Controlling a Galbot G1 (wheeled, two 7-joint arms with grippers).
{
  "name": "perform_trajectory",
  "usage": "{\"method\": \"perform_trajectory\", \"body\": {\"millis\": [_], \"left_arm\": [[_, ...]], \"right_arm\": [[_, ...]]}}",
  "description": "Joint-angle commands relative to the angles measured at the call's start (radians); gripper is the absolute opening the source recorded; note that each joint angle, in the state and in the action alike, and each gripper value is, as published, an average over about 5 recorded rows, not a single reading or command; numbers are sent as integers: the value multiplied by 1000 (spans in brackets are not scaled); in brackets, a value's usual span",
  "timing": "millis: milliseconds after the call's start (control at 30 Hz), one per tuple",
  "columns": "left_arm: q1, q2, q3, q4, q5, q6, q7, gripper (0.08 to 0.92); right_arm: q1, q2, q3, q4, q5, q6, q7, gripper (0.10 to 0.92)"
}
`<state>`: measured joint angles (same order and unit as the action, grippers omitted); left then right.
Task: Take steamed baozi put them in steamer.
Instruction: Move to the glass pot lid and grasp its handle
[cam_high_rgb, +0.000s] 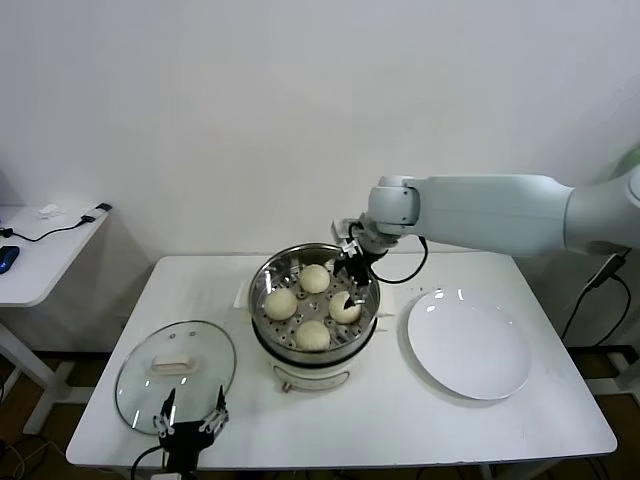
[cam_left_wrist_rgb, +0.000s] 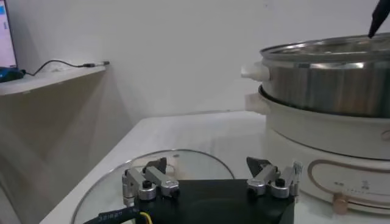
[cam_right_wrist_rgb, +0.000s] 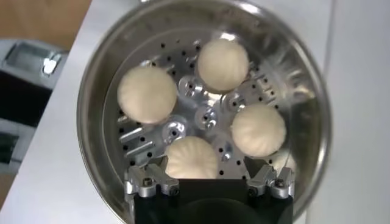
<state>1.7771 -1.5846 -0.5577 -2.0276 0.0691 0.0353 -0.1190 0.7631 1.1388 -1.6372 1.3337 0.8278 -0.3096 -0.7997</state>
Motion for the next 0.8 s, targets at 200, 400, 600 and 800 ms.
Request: {"method": "perform_trajectory", "body": {"millis": [200, 400, 600, 800], "left_arm": [[-15, 20, -4, -18, -25, 11, 9, 823], [-34, 46, -11, -5, -50, -5, -5, 823], [-43, 93, -36, -12, -52, -41, -14, 823], [-54, 139, -52, -1, -25, -89, 7, 823]], "right_arm": [[-345, -398, 665, 25, 36, 28, 535, 823], [-736, -548, 1095, 129, -12, 61, 828, 823], [-1305, -602, 1670, 258, -141, 87, 927, 823], [-1871, -467, 2199, 361, -288, 181, 845, 823]]}}
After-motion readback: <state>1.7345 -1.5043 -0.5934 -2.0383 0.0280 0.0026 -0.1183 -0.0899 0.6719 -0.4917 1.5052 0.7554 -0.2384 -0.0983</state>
